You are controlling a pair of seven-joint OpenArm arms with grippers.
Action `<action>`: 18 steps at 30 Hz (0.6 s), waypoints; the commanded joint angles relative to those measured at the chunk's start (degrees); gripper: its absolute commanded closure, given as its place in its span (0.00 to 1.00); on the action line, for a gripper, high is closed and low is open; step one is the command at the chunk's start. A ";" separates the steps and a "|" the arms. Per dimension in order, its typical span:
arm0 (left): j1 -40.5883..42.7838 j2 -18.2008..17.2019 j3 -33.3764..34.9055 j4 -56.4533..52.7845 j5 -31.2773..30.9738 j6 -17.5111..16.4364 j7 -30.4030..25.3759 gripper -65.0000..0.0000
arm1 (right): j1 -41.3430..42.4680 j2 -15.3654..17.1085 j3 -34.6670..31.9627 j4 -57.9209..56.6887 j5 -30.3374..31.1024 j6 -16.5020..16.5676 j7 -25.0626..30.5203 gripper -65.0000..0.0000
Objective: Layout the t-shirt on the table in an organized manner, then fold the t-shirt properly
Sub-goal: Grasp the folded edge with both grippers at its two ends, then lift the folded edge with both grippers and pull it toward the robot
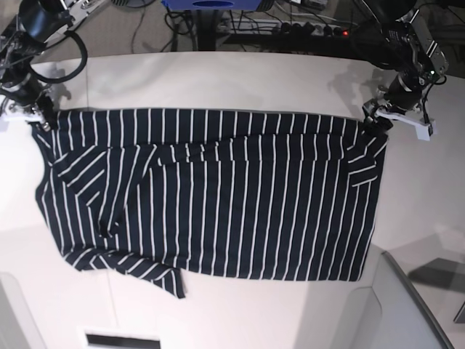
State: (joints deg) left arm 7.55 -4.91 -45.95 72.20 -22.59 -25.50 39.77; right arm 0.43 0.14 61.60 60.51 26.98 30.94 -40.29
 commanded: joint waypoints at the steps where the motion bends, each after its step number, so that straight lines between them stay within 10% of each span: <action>1: -1.27 -0.68 -0.16 0.54 -0.58 -0.22 -0.87 0.36 | -0.03 0.34 -0.11 0.28 -2.06 -0.74 -1.42 0.99; 18: -6.72 -2.43 0.11 -10.97 4.79 -0.13 -7.02 0.44 | -0.03 0.34 -0.11 0.28 -2.06 -0.74 -1.25 0.99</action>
State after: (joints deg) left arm 0.91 -7.03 -45.98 61.17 -18.68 -25.96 30.83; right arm 0.43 0.14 61.60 60.51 27.00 30.94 -40.29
